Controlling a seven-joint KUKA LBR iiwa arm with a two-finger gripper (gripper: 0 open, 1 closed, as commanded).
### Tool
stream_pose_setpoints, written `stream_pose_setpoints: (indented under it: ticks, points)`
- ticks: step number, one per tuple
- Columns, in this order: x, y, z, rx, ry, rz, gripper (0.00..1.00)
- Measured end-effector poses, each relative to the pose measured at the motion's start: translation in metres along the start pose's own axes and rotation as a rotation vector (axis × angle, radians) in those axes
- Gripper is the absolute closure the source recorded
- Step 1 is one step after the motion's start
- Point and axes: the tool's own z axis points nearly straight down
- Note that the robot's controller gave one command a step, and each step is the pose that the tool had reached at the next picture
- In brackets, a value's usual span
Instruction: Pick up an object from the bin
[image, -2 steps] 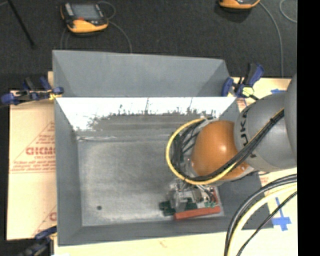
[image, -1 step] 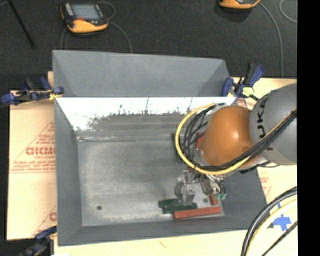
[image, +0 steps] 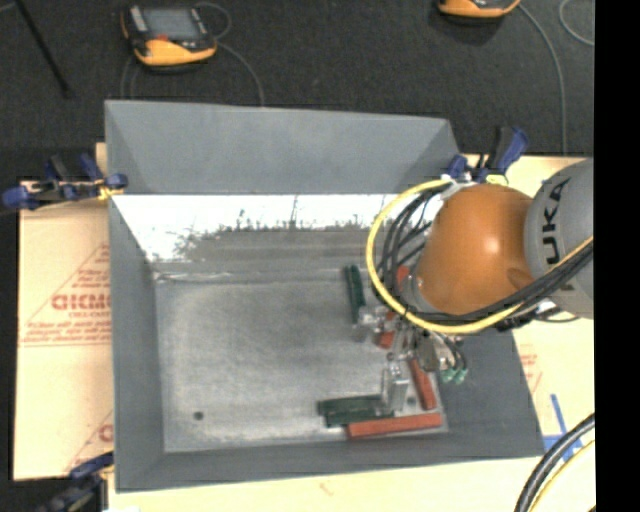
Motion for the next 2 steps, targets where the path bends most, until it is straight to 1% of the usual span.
stream_pose_setpoints:
  ticks: [1, 2]
  points:
    - [-0.0010, -0.0025, 0.0259, 0.000, 0.002, 0.045, 1.00]
    - [-0.0012, -0.0031, 0.0334, 0.000, 0.004, 0.059, 0.00]
